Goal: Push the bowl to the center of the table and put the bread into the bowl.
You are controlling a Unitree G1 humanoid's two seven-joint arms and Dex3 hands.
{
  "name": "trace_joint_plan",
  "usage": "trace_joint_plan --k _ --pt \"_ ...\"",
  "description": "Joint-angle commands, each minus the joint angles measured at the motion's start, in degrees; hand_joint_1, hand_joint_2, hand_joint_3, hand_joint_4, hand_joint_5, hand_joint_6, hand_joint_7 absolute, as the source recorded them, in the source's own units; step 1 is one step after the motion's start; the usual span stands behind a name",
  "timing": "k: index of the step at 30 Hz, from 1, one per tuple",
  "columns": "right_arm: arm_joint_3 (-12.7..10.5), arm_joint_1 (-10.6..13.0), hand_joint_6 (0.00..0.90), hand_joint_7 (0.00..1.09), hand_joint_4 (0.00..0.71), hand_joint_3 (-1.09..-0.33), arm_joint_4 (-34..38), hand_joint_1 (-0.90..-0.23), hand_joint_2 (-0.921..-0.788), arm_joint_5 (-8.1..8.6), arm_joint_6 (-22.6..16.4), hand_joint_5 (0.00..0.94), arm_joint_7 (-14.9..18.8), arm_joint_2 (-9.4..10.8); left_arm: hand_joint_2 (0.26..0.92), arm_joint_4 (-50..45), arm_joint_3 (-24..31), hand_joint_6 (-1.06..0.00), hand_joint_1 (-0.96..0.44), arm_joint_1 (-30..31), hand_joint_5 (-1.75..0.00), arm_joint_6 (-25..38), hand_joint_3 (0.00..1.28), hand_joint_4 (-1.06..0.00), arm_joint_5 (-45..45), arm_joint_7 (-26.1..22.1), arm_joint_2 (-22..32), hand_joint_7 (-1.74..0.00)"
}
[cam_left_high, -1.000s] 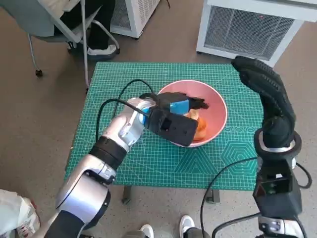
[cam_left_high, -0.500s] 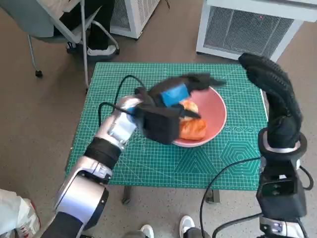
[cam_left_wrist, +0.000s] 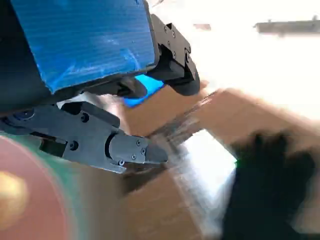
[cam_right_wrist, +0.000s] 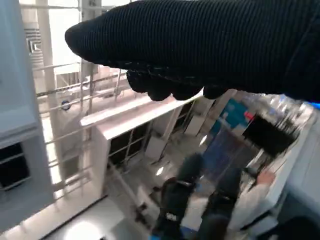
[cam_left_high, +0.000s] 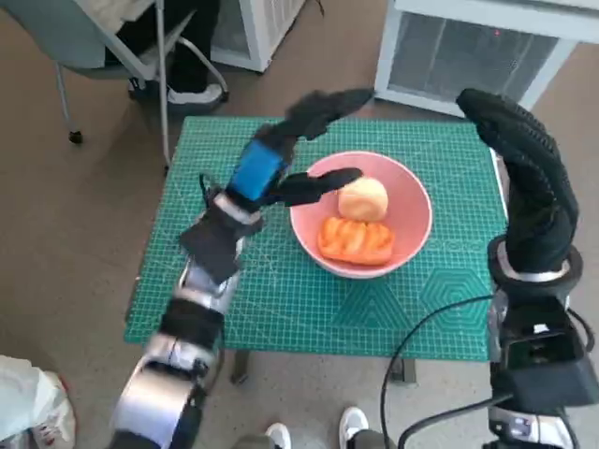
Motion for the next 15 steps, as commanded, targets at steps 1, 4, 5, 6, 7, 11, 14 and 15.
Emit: trace_joint_plan --k 1,4,5,6,7,11,14,15 --pt "0.8 -0.5 -0.001 0.64 0.265 -0.782 -1.8 -0.569 -0.921 3.65 3.1 0.000 2.8 0.7 0.921 -6.5 1.7 -0.39 -0.35 3.1 -0.06 2.5 0.23 -0.58 -5.2 -2.5 -0.5 -0.52" --pt "0.8 -1.0 -0.001 0.64 0.262 -0.768 -2.4 -0.575 -0.921 4.77 4.3 0.000 3.9 1.1 0.921 -9.3 2.4 -0.36 -0.35 4.4 -0.04 3.5 0.25 -0.55 -6.3 -2.8 -0.3 -0.56" --pt "0.7 -1.2 0.000 0.64 0.262 -0.766 -2.6 -0.576 -0.921 4.96 4.7 0.000 4.1 1.3 0.921 -10.1 2.6 -0.35 -0.36 4.8 -0.03 3.7 0.25 -0.55 -6.4 -2.6 -0.3 -0.57" --pt "0.7 -1.4 0.000 0.64 0.263 -0.763 -2.7 -0.576 -0.921 5.11 4.9 0.001 4.4 1.3 0.921 -10.7 2.8 -0.33 -0.36 5.1 -0.03 3.8 0.26 -0.54 -6.4 -2.5 -0.2 -0.59" --pt "0.7 -1.6 0.000 0.64 0.263 -0.762 -2.9 -0.575 -0.921 5.16 5.2 0.001 4.6 1.4 0.921 -11.4 3.0 -0.32 -0.36 5.4 -0.02 3.9 0.27 -0.53 -6.4 -2.3 -0.3 -0.61" --pt "0.5 -2.1 0.000 0.64 0.266 -0.759 -3.6 -0.574 -0.921 4.95 5.9 0.003 5.0 1.7 0.921 -14.1 3.7 -0.29 -0.36 6.5 -0.01 4.4 0.28 -0.52 -6.7 -1.9 -0.5 -0.67" --pt "0.4 -2.6 0.000 0.64 0.266 -0.758 -3.4 -0.575 -0.921 4.66 5.9 0.003 5.3 1.9 0.921 -15.7 3.9 -0.27 -0.36 7.3 -0.01 4.8 0.29 -0.52 -6.8 -1.7 -0.7 -0.70" --pt "0.4 -2.8 0.000 0.64 0.266 -0.758 -3.2 -0.575 -0.921 4.48 5.9 0.003 5.3 1.9 0.921 -16.3 4.0 -0.26 -0.36 7.6 -0.01 4.9 0.29 -0.52 -6.9 -1.7 -0.8 -0.71"
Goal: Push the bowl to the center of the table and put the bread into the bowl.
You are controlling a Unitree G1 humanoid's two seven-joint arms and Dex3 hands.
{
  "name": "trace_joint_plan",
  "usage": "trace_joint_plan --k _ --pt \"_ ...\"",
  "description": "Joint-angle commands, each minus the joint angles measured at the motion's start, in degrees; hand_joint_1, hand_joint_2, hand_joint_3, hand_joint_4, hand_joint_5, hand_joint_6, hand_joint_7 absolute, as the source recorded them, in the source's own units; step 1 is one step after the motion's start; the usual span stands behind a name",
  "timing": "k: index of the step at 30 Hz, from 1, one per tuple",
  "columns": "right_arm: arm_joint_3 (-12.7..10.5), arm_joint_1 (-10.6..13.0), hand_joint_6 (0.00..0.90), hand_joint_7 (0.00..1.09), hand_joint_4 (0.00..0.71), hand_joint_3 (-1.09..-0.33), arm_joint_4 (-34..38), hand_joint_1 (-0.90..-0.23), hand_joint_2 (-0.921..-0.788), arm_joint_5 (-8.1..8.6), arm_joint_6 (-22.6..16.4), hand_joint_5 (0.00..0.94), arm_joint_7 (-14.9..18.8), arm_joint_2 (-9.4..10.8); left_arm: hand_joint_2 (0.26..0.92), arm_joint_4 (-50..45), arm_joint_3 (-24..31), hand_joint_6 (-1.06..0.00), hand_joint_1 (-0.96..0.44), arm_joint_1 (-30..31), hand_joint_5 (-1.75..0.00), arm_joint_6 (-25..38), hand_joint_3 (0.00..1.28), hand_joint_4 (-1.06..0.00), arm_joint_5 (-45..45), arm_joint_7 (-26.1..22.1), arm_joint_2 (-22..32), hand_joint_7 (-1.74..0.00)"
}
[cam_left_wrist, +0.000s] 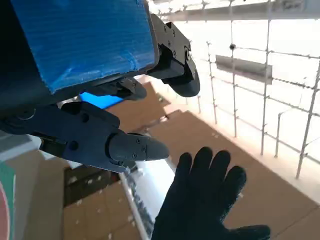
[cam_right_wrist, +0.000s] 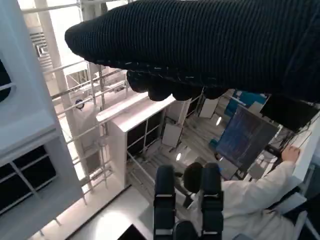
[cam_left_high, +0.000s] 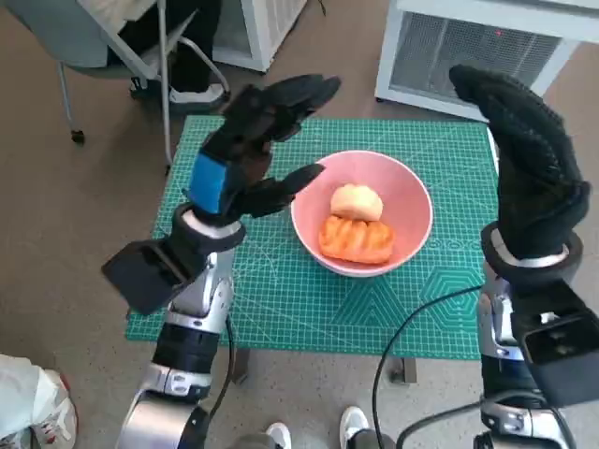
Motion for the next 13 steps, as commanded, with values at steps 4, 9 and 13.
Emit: trace_joint_plan --k 4,9,13 --pt "-0.1 -1.2 0.001 0.64 0.267 -0.756 0.4 -0.579 -0.921 -1.07 0.4 0.003 0.9 0.7 0.921 -4.2 0.9 -0.23 -0.37 2.1 0.00 1.1 0.30 -0.51 -1.3 0.2 -0.9 -0.75" --pt "-0.2 -1.6 0.002 0.64 0.268 -0.755 0.5 -0.581 -0.921 -1.88 0.4 0.003 0.8 0.7 0.921 -5.6 1.2 -0.22 -0.36 2.8 0.00 1.4 0.31 -0.50 -1.8 0.2 -1.5 -0.76" --pt "-0.3 -1.9 0.003 0.64 0.268 -0.753 0.7 -0.579 -0.921 -2.54 0.3 0.003 0.7 0.7 0.921 -6.4 1.4 -0.22 -0.36 3.2 0.00 1.6 0.31 -0.50 -2.4 0.1 -2.0 -0.77"
